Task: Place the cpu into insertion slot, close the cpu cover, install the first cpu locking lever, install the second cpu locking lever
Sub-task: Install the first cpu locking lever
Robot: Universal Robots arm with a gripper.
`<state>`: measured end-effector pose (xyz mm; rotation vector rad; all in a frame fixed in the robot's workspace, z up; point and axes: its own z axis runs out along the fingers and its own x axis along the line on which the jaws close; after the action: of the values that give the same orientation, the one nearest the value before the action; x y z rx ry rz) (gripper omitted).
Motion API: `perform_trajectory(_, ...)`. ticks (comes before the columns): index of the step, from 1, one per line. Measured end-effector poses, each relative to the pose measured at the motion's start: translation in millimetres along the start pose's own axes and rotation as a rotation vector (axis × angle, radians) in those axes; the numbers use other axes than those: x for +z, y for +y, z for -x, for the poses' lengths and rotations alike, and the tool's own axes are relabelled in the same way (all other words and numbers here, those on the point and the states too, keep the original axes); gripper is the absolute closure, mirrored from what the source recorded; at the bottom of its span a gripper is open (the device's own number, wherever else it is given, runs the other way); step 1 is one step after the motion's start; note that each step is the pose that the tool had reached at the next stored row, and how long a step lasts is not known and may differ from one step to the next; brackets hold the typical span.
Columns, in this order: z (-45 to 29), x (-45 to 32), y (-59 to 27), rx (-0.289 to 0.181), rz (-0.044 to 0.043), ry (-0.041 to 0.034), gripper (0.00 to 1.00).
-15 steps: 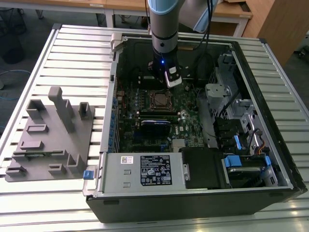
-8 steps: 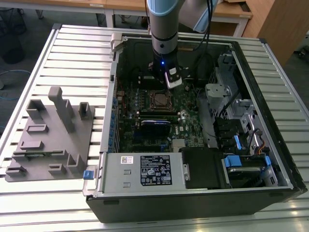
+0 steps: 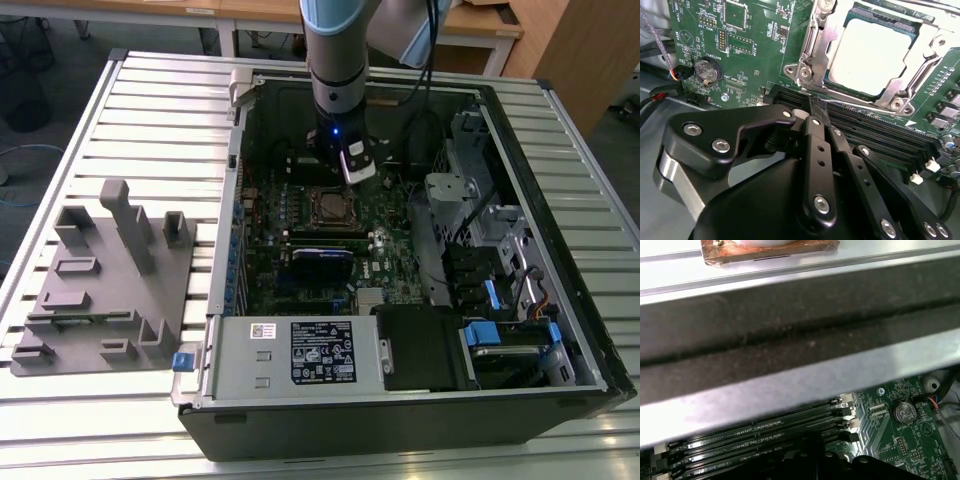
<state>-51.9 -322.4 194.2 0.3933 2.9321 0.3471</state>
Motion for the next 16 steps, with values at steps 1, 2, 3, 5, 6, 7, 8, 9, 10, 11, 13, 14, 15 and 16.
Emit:
perform_trajectory(1, -0.4, -0.1, -0.3, 0.000, 0.0002, -0.0012, 0.90)
perform_trajectory(2, -0.7, -0.2, -0.7, 0.000, 0.0005, -0.0023, 0.90)
perform_trajectory(3, -0.9, -0.2, -1.0, -0.001, 0.0008, -0.0034, 0.90)
perform_trajectory(5, -0.9, -0.2, -1.6, -0.001, 0.0017, -0.0056, 0.90)
perform_trajectory(6, -0.8, -0.1, -2.0, -0.001, 0.0021, -0.0065, 0.90)
perform_trajectory(7, -0.7, -0.1, -2.4, -0.002, 0.0025, -0.0073, 0.90)
perform_trajectory(8, -0.6, -0.2, -2.8, -0.002, 0.0028, -0.0082, 0.90)
perform_trajectory(9, -0.5, -0.2, -3.3, -0.002, 0.0031, -0.0091, 0.90)
perform_trajectory(10, -0.4, -0.3, -3.6, -0.002, 0.0030, -0.0100, 0.90)
perform_trajectory(11, -0.4, -0.2, -3.8, -0.002, 0.0032, -0.0110, 0.90)
perform_trajectory(13, -0.3, -0.1, -4.0, -0.003, 0.0036, -0.0122, 0.90)
perform_trajectory(14, -0.3, 0.0, -4.1, -0.003, 0.0039, -0.0131, 0.90)
perform_trajectory(15, -0.4, 0.1, -4.2, -0.003, 0.0041, -0.0139, 0.90)
perform_trajectory(16, -0.4, 0.2, -4.3, -0.003, 0.0042, -0.0146, 0.90)
